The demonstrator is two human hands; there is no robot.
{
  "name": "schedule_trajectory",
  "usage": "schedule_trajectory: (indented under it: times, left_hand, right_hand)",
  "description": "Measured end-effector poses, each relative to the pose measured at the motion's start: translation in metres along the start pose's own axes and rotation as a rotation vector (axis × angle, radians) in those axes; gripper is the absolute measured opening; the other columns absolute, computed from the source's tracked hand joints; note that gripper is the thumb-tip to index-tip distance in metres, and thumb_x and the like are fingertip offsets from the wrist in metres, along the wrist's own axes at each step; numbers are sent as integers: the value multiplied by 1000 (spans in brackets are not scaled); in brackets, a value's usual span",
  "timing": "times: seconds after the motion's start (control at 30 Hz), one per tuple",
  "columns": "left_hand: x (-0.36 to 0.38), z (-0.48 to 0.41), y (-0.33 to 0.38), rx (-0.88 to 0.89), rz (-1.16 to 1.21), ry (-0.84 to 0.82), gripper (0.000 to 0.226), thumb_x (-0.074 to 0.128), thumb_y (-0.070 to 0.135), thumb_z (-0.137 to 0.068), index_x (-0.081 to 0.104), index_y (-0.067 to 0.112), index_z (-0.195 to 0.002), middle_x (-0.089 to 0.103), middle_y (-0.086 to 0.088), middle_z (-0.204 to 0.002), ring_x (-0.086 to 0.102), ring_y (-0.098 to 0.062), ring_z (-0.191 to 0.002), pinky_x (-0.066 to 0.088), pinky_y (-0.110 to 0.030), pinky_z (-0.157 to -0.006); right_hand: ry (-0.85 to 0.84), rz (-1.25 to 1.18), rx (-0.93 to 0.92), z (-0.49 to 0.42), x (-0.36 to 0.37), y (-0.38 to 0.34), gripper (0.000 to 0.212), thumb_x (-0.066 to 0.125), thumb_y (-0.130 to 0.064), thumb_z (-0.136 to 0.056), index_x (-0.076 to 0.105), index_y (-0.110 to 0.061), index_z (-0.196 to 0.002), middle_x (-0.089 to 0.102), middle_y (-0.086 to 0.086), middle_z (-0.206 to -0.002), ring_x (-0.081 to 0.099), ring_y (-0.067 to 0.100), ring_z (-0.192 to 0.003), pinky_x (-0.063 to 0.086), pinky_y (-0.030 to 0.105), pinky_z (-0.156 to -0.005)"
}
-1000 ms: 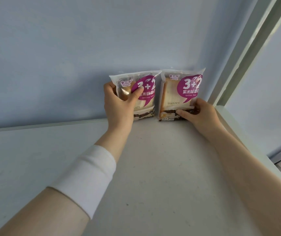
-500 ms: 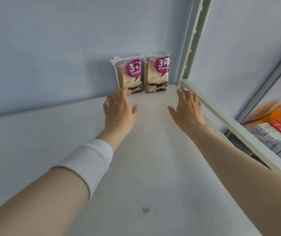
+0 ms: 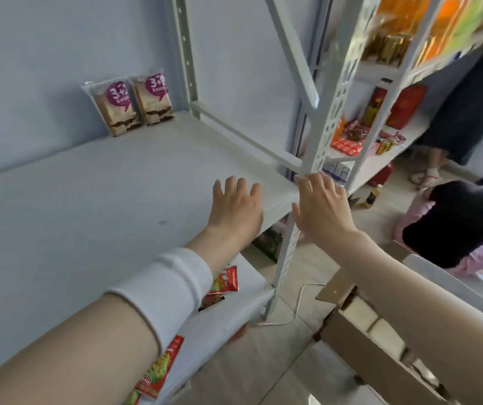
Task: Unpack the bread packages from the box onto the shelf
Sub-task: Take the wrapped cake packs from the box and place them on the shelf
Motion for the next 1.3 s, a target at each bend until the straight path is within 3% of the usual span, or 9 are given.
schedule_trajectory:
  times: [0.13, 0.33, 0.53, 0.7, 0.9, 1.0, 1.13, 1.2, 1.3]
  left_hand:
    - [36, 1, 128, 156, -13, -63, 41, 44, 31, -93, 40, 13, -129, 45, -15, -134, 37, -33, -124, 29, -47, -105]
    - [145, 24, 311, 369, 26, -342, 38, 43, 26, -93, 40, 12, -128, 45, -15, -133, 36, -34, -126, 26, -49, -107]
    - [241, 40, 417, 481, 21, -574, 46, 44, 26, -91, 35, 11, -134, 45, -16, -136, 37, -34, -126, 27, -49, -107]
    - [315, 4, 464, 475, 104, -730, 40, 44, 30, -92, 39, 12, -128, 46, -13, -134, 38, -32, -126, 31, -44, -104]
    - [428, -49, 485, 244, 280, -884, 50, 51, 31, -91, 34, 14, -135, 43, -11, -139, 38, -29, -129, 33, -42, -108]
    - [497, -89, 488, 53, 404, -844, 59, 55, 32, -90, 28, 14, -139, 35, -13, -144, 34, -30, -133, 31, -41, -109]
    - [570, -132, 483, -179, 515, -774, 78, 61, 33, -86, 16, 10, -144, 20, -19, -148, 21, -35, -137, 23, -44, -111]
    - [588, -152, 480, -246, 590, -696, 84, 65, 31, -83, 12, 8, -145, 18, -19, -149, 18, -34, -139, 20, -44, -113]
    - [597, -175, 474, -269, 689, -573, 80, 67, 31, -82, 21, 5, -142, 30, -17, -143, 25, -30, -135, 23, -37, -111]
  right_hand:
    - [-115, 21, 223, 81, 22, 134, 47, 47, -28, -92, 36, -13, -135, 39, 11, -138, 33, 31, -129, 35, 46, -102]
    - [-355, 22, 646, 239, 99, 332, 37, 41, -24, -91, 44, -12, -126, 44, 13, -132, 36, 31, -125, 38, 48, -97]
    - [-600, 41, 826, 318, 178, 412, 35, 42, -26, -91, 44, -13, -124, 46, 10, -131, 41, 29, -123, 37, 42, -95]
    - [-728, -122, 949, 329, 261, 442, 41, 42, -33, -92, 40, -12, -127, 46, 11, -129, 42, 29, -121, 40, 38, -93]
    - [-748, -486, 1235, 335, 377, 465, 62, 48, -40, -92, 30, -4, -139, 44, 14, -135, 41, 29, -126, 36, 35, -103]
    - [-655, -660, 1434, 335, 448, 484, 69, 57, -35, -89, 27, 2, -140, 41, 20, -137, 39, 32, -129, 32, 35, -105]
    - [-710, -754, 1705, 356, 526, 492, 86, 61, -35, -86, 13, 8, -143, 35, 23, -142, 34, 34, -133, 33, 39, -108]
    - [-736, -772, 1765, 364, 551, 489, 87, 63, -37, -84, 17, 11, -140, 37, 24, -141, 37, 35, -131, 35, 41, -107]
    - [-701, -781, 1825, 371, 566, 488, 73, 68, -31, -82, 31, 11, -129, 46, 25, -132, 45, 38, -123, 40, 41, -100]
Point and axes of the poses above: each hand's wrist, its own z-axis away from the middle knuckle, its own x-axis out of the palm, y = z × x, the point moved 9 cm from there along -z, towards the middle knuckle
